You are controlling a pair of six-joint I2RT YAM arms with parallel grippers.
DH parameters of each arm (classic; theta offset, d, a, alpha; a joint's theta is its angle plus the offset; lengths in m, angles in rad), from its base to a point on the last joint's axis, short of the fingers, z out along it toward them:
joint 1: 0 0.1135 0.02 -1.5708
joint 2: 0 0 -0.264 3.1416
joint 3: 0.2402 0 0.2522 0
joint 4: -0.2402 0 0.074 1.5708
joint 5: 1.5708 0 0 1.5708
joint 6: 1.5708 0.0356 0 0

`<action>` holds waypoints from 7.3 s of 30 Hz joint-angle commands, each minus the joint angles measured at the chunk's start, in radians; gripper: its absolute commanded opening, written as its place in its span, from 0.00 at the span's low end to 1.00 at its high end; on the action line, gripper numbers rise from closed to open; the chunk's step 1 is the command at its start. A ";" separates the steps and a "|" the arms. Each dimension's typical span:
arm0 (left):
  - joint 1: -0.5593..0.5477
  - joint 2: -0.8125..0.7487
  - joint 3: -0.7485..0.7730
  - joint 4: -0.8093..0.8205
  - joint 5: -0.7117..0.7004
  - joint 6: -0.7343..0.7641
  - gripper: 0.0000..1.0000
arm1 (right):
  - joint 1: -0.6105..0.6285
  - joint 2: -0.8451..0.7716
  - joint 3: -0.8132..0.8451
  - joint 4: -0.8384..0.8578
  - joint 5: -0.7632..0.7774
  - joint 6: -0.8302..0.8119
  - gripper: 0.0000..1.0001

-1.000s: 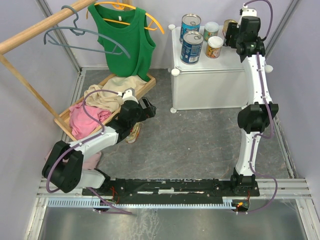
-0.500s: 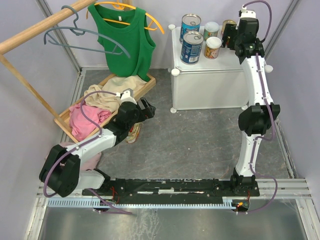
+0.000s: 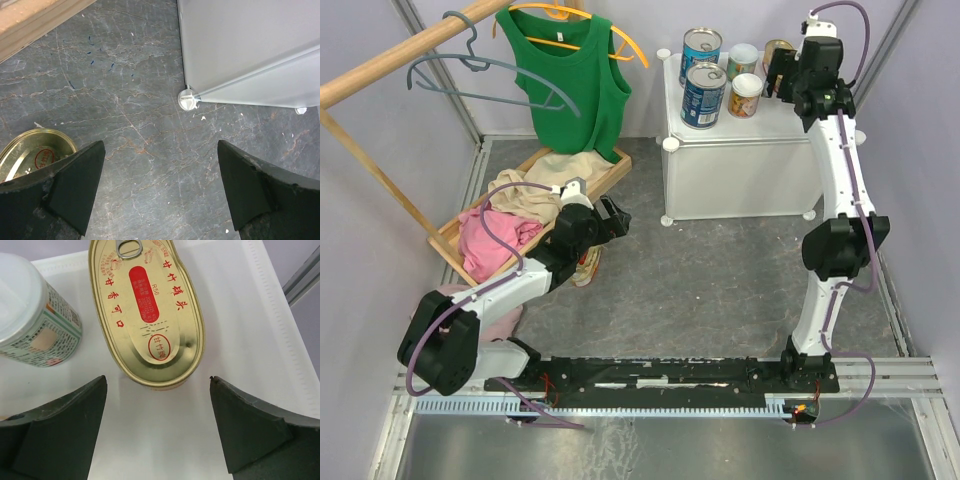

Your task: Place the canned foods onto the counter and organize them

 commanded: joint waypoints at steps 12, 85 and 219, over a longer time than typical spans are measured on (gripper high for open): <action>0.008 -0.010 0.019 0.050 0.019 -0.008 0.99 | -0.014 -0.177 -0.099 0.172 0.034 0.041 0.62; 0.006 -0.003 -0.011 0.117 0.057 -0.012 1.00 | -0.065 -0.199 -0.364 0.373 -0.098 0.291 0.25; 0.074 -0.152 -0.188 -0.351 0.110 -0.156 0.81 | 0.352 -0.927 -0.916 0.290 -0.058 0.186 0.87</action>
